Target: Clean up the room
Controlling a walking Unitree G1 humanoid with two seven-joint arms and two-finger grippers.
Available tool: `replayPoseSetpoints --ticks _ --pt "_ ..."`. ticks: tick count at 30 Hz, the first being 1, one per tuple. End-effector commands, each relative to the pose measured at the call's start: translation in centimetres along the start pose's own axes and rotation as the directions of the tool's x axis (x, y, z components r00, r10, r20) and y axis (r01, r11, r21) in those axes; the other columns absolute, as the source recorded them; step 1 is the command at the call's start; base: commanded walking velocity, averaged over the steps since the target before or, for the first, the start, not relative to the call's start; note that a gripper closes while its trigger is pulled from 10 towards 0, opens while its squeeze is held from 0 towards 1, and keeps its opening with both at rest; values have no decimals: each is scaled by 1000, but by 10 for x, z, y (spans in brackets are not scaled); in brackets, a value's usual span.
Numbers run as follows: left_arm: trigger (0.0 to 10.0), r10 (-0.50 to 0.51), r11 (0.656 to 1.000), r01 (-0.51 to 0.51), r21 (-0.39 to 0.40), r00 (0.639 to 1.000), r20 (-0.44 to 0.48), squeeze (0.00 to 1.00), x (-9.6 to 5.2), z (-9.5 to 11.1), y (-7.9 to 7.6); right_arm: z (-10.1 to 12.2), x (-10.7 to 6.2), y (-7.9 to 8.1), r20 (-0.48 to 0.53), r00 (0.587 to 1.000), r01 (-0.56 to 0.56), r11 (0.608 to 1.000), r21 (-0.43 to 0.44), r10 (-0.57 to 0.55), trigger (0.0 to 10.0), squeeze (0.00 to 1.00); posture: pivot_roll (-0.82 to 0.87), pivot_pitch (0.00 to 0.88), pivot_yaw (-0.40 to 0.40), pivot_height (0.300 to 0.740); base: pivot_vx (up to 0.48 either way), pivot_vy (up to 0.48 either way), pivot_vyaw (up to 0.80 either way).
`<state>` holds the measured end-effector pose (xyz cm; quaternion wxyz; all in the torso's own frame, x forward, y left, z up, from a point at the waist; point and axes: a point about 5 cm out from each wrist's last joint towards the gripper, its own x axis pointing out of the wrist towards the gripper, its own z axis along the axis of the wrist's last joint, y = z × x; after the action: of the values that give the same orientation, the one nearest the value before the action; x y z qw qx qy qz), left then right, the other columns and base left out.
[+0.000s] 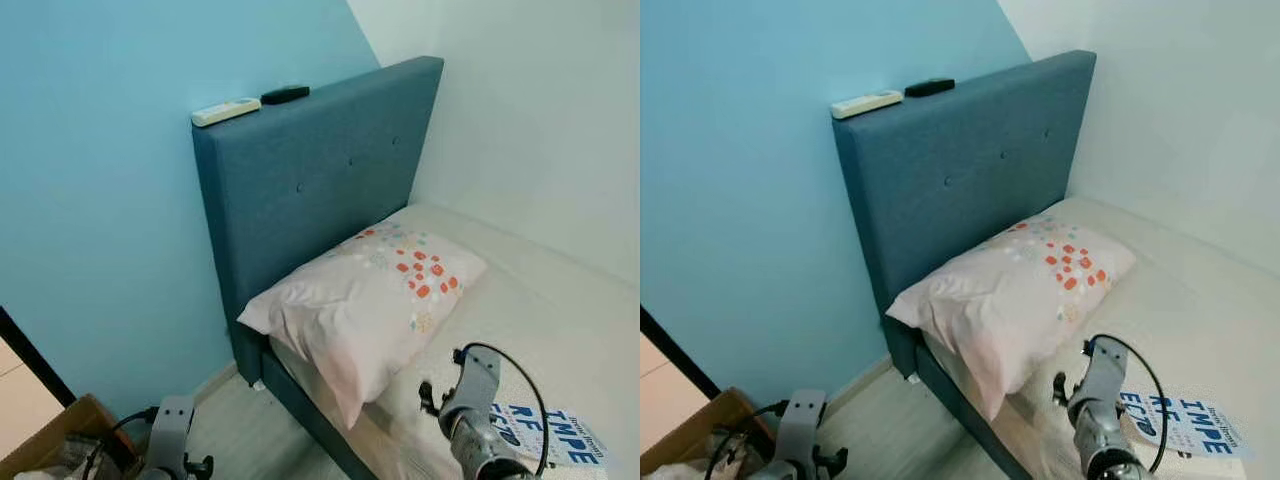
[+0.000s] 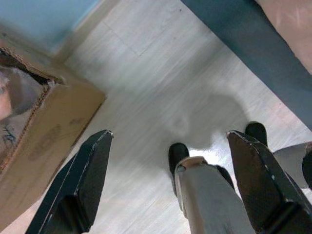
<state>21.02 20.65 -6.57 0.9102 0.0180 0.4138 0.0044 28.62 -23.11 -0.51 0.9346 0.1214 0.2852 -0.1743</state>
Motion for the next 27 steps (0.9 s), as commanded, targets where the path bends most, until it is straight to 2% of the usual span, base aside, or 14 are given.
replayPoseSetpoints --ticks 1,2,4,11,16,21,24,27 --pt "10000 -7 1000 7 -1 1000 -15 0 -1 -7 -4 -1 0 -1 8 1000 4 1000 25 -4 10000 0 -32 0 -57 648 0 0 0" --pt "10000 0 1000 0 -6 1000 -19 0 -2 -10 -3 17 2 -1 57 998 1 998 62 -4 10000 0 -30 0 -60 638 0 0 0" --pt "10000 6 1000 -6 -6 1000 -18 0 -2 -11 -1 31 4 0 94 996 -11 996 90 3 10000 0 -27 0 -60 628 0 0 0" --pt "10000 14 1000 -14 -10 1000 -8 0 -2 -8 0 42 5 10 134 988 -90 994 62 81 10000 0 -18 0 -66 628 0 0 0" --pt "10000 15 1000 -15 -11 1000 -1 0 -2 -6 1 45 5 9 132 989 -76 991 113 61 10000 0 -13 0 -65 628 0 0 -733" --pt "10000 15 1000 -15 -7 1000 0 0 -2 -6 1 51 6 2 150 988 -42 988 152 18 10000 0 -11 0 -62 628 0 0 -731" --pt "10000 16 1000 -16 6 1000 -6 0 -3 -10 4 65 5 -17 180 982 21 978 208 -59 10000 0 -12 0 -51 628 0 0 -488" --pt "10000 17 1000 -17 12 1000 -10 0 -4 -12 6 71 5 -25 194 977 42 972 230 -88 10000 0 -7 0 -52 628 0 0 0"
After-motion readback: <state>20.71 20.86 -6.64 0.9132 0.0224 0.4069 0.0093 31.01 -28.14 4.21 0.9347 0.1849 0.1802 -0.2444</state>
